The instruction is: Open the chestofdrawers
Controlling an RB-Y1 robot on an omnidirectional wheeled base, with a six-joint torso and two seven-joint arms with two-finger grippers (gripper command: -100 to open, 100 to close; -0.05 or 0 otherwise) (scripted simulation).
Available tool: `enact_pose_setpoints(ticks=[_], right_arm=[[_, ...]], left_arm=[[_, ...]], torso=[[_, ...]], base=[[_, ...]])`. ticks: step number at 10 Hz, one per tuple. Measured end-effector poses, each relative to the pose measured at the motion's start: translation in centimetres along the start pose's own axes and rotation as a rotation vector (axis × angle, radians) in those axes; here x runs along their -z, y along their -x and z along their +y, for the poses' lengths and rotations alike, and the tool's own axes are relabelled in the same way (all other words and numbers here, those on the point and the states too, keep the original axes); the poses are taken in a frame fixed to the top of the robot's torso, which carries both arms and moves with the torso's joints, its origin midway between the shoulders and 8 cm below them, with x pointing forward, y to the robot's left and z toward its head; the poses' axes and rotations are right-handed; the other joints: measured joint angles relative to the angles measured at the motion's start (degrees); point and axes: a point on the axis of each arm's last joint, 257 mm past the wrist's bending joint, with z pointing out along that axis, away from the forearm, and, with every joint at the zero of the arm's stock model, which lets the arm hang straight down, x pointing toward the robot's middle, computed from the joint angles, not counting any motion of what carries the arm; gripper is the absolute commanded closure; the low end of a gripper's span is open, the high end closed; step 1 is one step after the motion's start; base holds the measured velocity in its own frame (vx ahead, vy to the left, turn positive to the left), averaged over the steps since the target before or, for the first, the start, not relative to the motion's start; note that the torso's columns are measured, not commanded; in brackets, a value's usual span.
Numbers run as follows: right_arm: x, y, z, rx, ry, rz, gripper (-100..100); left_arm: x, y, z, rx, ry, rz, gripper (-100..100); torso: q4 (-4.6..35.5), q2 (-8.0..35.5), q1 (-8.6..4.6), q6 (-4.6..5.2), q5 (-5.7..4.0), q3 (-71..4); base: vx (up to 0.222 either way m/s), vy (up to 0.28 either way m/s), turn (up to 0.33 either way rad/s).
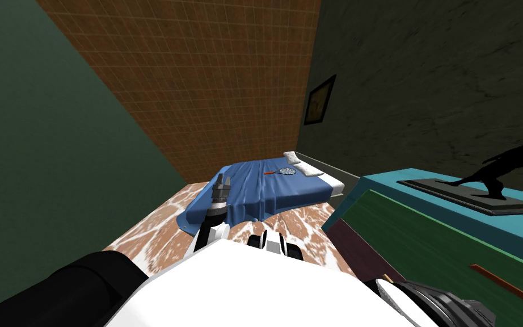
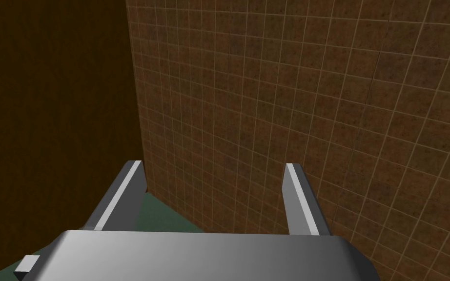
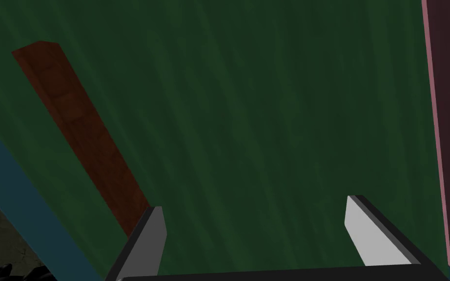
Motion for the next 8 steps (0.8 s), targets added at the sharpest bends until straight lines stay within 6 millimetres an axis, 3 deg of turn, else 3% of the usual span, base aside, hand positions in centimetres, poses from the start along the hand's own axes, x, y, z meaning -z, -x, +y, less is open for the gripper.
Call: enact_pose_setpoints(ticks=[3,8], right_arm=[[-1.1,-1.7,-2.9,0.098,-0.098,0.01,-100],[-3.0,-2.7,-8.3,0.238,-0.248,0.021,-100]], left_arm=[[0.0,0.0,0.0,0.0,0.0,0.0,0],[0.0,0.0,0.0,0.0,0.0,0.0,0]], torso=[[0.03,0.12,0.1,-0.01,0.03,0.07],[0.02,0.08,0.07,-0.01,0.02,0.05]], base=[[0.031,-0.021,0.117],[0.026,-0.027,0.086]])
